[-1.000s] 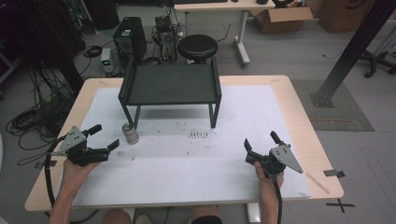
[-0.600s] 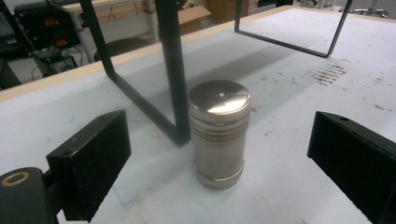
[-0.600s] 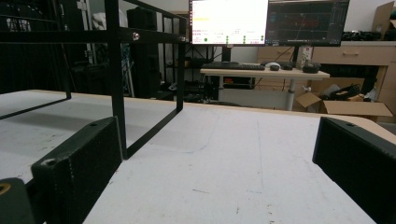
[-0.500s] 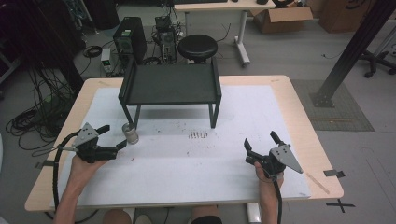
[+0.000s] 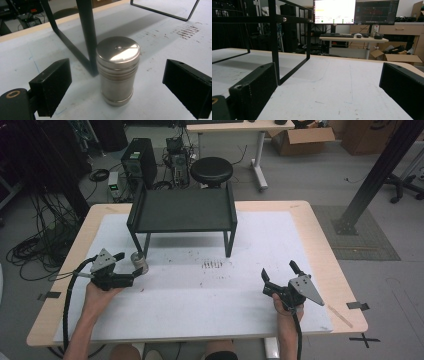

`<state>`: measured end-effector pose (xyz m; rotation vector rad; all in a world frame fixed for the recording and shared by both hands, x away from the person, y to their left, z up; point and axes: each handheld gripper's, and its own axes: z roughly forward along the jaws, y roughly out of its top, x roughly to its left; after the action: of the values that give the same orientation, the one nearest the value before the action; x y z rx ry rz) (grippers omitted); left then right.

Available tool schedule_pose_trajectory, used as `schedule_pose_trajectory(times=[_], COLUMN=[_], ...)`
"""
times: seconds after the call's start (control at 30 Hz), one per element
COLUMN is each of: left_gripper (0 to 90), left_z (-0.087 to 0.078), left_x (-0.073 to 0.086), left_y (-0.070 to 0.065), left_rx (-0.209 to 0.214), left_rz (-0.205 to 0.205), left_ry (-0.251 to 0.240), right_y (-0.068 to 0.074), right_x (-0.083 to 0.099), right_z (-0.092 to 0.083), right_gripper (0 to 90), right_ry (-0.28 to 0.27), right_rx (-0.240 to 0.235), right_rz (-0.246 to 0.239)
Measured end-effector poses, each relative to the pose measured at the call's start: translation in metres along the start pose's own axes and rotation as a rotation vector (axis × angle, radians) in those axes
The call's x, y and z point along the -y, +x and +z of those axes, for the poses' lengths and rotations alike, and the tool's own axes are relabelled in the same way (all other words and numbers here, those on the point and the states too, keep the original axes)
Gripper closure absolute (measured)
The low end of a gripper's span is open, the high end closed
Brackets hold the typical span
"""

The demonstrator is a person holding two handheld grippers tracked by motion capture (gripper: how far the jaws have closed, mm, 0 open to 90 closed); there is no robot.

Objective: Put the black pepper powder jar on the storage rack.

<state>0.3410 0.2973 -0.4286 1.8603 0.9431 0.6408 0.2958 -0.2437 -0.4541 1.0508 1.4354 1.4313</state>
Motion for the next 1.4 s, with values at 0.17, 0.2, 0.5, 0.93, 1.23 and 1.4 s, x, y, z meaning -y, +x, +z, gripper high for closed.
schedule_pose_trajectory(times=[0.17, 0.2, 0.5, 0.93, 1.23, 1.4], left_gripper=[10.7, 11.6, 20.5, 34.7, 41.9, 47.3], left_z=[0.007, 0.008, 0.016, 0.018, 0.018, 0.018], left_x=[0.0, 0.0, 0.003, 0.002, 0.003, 0.003], left_y=[-0.001, -0.001, 0.0, -0.001, -0.001, -0.003], left_rx=[-0.018, -0.02, -0.016, -0.006, -0.008, -0.009], left_rz=[-0.007, -0.01, -0.023, -0.032, -0.028, -0.017], left_ry=[0.023, 0.026, 0.041, 0.007, 0.018, 0.015], right_y=[0.0, 0.0, 0.0, 0.0, 0.0, 0.0], right_x=[0.0, 0.0, 0.0, 0.0, 0.0, 0.0], right_z=[0.0, 0.0, 0.0, 0.0, 0.001, 0.001], right_gripper=[1.1, 1.1, 1.1, 1.4, 1.5, 1.6], right_ry=[0.001, 0.001, 0.001, 0.004, 0.006, 0.006], right_rx=[-0.001, -0.001, 0.0, -0.001, 0.0, -0.001], right_rz=[0.0, 0.0, 0.0, 0.0, -0.001, 0.0])
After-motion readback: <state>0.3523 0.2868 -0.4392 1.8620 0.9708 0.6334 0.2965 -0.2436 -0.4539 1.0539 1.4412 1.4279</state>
